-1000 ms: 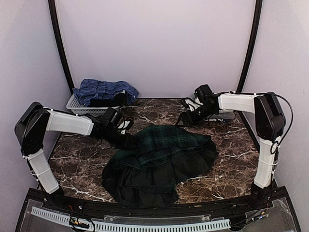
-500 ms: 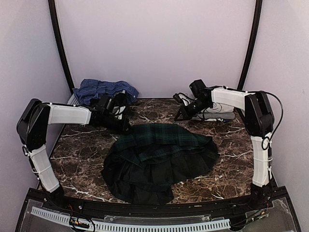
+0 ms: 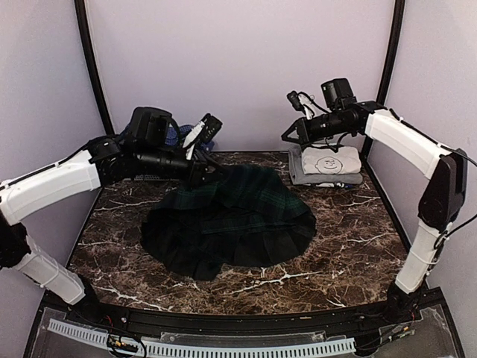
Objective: Fold and stack the mixed laundry pile
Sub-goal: Place the crumpled skirt at the center of the board, then flatten out the crumpled skirt at the center of the board.
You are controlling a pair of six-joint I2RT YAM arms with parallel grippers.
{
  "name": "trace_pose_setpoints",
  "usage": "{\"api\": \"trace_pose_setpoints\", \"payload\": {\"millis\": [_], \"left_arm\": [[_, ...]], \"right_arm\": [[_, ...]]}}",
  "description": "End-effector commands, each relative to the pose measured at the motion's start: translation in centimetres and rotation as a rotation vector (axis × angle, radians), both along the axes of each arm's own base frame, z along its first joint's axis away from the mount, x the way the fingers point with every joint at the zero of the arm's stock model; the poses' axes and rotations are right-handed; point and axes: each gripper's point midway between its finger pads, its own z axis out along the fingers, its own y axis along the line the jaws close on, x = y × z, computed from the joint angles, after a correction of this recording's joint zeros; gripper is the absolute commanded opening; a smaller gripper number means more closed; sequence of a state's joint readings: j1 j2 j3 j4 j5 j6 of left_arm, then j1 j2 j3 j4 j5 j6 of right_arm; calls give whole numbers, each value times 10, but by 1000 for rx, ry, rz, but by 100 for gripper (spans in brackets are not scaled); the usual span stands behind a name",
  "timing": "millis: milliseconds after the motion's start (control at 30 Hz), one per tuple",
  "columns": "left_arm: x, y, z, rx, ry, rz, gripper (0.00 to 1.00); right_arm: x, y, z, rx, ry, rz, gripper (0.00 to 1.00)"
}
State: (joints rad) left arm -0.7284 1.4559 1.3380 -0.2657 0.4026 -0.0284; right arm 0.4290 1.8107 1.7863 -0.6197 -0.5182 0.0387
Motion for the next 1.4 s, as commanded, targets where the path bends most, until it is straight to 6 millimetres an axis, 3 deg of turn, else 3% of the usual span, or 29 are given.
{"api": "trace_pose_setpoints", "payload": {"millis": [0,33,67,100,167,233,333,467,533,633,667,767,867,1033,1067,1100,1133,1200,1367], "left_arm": [[-118,-11,-73,205,5,-304,0],[-142,-8,-115,301,52,-338,0],[-150,-5,-138,360,81,-338,0],[-164,8,-185,496,116,-336,0],[-175,27,-238,687,150,-308,2],[-173,29,-256,776,167,-244,14],[-164,11,-244,690,181,-156,38],[-151,-7,-167,371,112,-87,64],[-137,3,-134,206,139,-32,69],[-90,44,-108,38,194,171,73],[-71,66,-101,-1,188,262,76],[-35,108,-99,-61,261,459,81],[0,137,-120,-62,393,596,84],[43,137,-164,-20,550,656,89],[51,134,-163,-23,553,659,89],[56,132,-178,2,585,667,90],[61,130,-179,-6,591,670,90],[69,123,-187,-19,605,665,90],[81,117,-209,14,640,668,91]], "right_arm": [[-12,-18,-9,-20,16,-54,0],[-17,-20,-13,-22,28,-50,0],[-22,-20,-17,-19,44,-41,0],[-27,-19,-20,-9,57,-30,0],[-38,-16,-26,4,82,-3,0],[-50,-11,-35,1,111,27,10],[-67,1,-50,-16,151,69,17],[-92,25,-70,-40,199,137,34],[-98,36,-81,-49,214,158,42],[-92,52,-91,-59,228,163,51],[-89,58,-93,-56,237,167,55],[-77,74,-105,-58,270,171,64],[-66,89,-109,-53,287,180,70],[-53,107,-121,-54,375,166,98],[-55,111,-123,-54,390,168,98],[-58,115,-123,-56,399,165,98],[-63,120,-122,-65,395,167,97],[-74,124,-128,-106,396,154,91],[-95,120,-149,-170,453,108,87]]}}
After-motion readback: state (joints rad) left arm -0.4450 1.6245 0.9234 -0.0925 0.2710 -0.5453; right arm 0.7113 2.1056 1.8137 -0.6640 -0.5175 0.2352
